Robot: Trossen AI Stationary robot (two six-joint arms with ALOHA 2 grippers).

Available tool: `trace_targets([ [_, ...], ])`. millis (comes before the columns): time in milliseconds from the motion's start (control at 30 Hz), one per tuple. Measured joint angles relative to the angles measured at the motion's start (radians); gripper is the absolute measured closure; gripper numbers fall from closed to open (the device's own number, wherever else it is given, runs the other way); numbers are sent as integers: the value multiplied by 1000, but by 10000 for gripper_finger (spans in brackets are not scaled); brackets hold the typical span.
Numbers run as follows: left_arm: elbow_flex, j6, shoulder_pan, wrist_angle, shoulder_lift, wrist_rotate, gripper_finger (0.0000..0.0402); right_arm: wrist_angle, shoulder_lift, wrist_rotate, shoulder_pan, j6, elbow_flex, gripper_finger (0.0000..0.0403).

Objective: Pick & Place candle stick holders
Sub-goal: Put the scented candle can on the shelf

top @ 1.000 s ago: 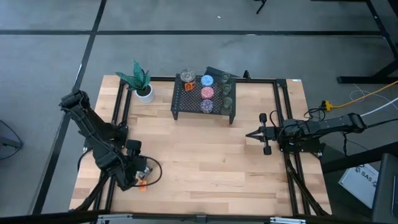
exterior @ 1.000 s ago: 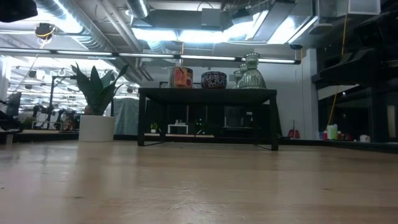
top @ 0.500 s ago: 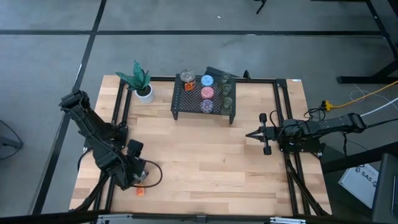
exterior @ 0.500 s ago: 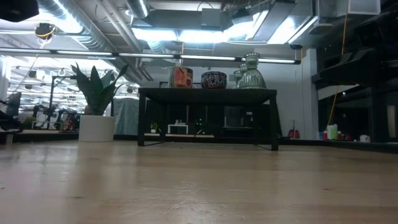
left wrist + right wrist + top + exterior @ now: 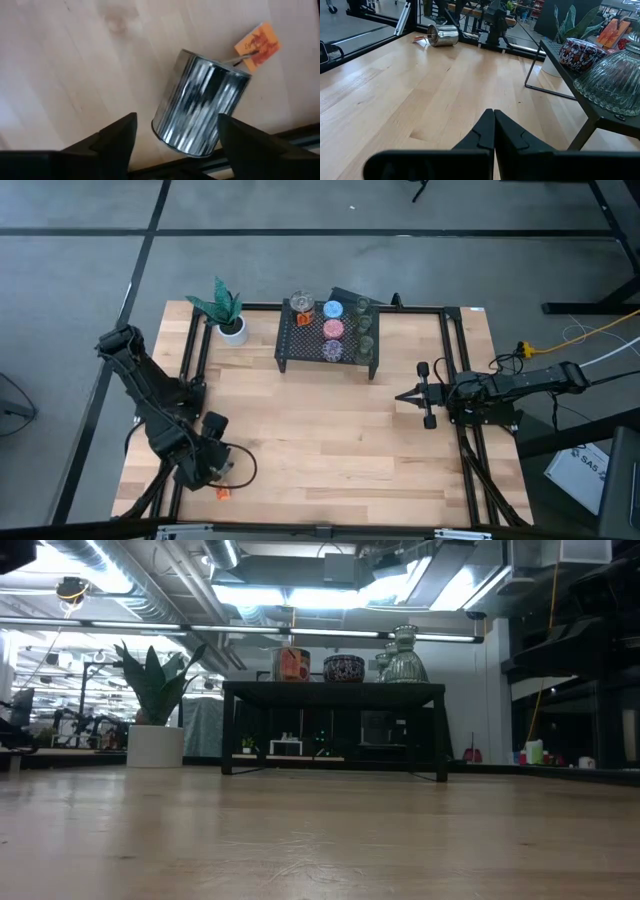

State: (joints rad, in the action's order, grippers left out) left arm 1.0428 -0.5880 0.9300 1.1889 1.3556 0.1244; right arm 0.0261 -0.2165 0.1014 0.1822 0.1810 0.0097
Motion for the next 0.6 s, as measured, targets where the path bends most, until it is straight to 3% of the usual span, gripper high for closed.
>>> trace_targets([
  [267,0,-16,42,-3,0,-30,16,0,0,0,0,0,0,400],
  [600,0,-47,133,-35,79,-31,3,0,0,0,0,0,0,400],
])
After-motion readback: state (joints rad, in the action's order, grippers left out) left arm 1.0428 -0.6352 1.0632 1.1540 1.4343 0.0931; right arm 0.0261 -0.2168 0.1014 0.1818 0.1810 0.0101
